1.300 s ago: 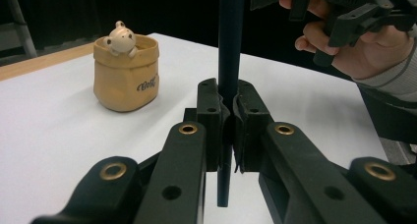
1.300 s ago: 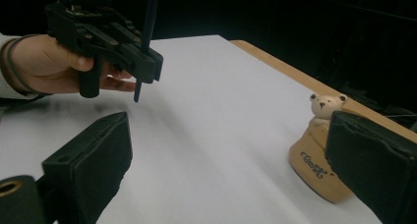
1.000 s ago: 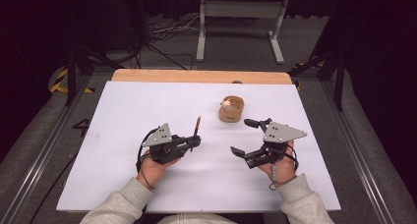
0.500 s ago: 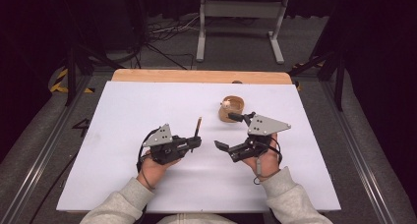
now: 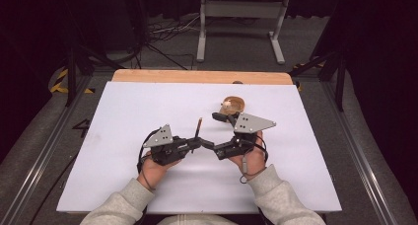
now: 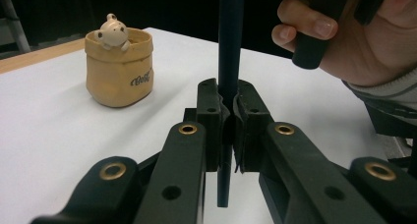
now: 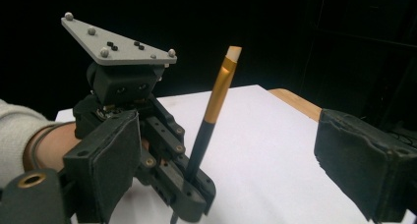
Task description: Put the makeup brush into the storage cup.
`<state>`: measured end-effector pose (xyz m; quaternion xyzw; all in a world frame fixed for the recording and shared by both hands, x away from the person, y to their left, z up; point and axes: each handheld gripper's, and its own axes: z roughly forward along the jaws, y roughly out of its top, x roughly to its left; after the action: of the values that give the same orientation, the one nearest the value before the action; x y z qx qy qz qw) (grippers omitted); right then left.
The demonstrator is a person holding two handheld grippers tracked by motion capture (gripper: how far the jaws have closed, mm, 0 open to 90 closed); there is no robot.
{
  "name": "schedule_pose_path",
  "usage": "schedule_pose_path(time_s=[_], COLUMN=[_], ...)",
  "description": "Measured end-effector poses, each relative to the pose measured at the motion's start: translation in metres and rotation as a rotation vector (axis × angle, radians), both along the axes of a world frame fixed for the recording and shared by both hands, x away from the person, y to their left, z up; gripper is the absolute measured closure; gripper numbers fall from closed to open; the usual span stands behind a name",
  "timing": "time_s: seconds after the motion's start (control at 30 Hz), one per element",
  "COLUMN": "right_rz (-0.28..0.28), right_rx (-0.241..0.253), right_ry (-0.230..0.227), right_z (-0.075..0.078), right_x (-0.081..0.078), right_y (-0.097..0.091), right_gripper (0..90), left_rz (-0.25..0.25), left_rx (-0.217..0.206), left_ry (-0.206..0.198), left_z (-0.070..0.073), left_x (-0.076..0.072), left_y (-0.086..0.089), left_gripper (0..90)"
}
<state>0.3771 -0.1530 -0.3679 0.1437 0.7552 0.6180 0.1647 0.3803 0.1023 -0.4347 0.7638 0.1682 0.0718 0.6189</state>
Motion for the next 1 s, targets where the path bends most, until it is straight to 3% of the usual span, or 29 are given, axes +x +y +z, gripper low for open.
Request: schedule_pose_path(time_s=[0.23,0.37,0.5,0.57,0.7,0.8,1.0], right_rz=[-0.002,-0.031,-0.033,-0.025,-0.004,0.005,0.012], right_rx=[0.015,0.021,0.03,0.03,0.039,0.044,0.06], right_ry=[0.028,0.039,0.065,0.067,0.103,0.117,0.148], right_z=[-0.005,-0.006,-0.006,-0.006,-0.007,-0.007,-0.007], right_x=[0.002,0.001,0.001,0.001,0.003,0.004,0.006], right_y=[0.015,0.019,0.019,0.019,0.018,0.017,0.017], right_gripper=[27.8,38.3,55.5,58.2,74.3,79.7,81.5], left_rz=[0.0,0.004,0.003,0.003,0.004,0.004,0.009], left_rx=[0.003,0.002,0.004,0.005,0.006,0.007,0.01], left_ry=[-0.001,0.004,0.0,-0.001,-0.001,-0.002,-0.004], left_z=[0.0,0.0,0.0,0.0,-0.001,0.0,0.0], left_x=[0.0,0.0,0.0,0.0,0.0,0.0,0.0], left_y=[0.0,0.0,0.0,0.0,-0.001,-0.001,-0.001], left_gripper=[83.4,83.4,83.4,83.4,83.4,83.4,83.3])
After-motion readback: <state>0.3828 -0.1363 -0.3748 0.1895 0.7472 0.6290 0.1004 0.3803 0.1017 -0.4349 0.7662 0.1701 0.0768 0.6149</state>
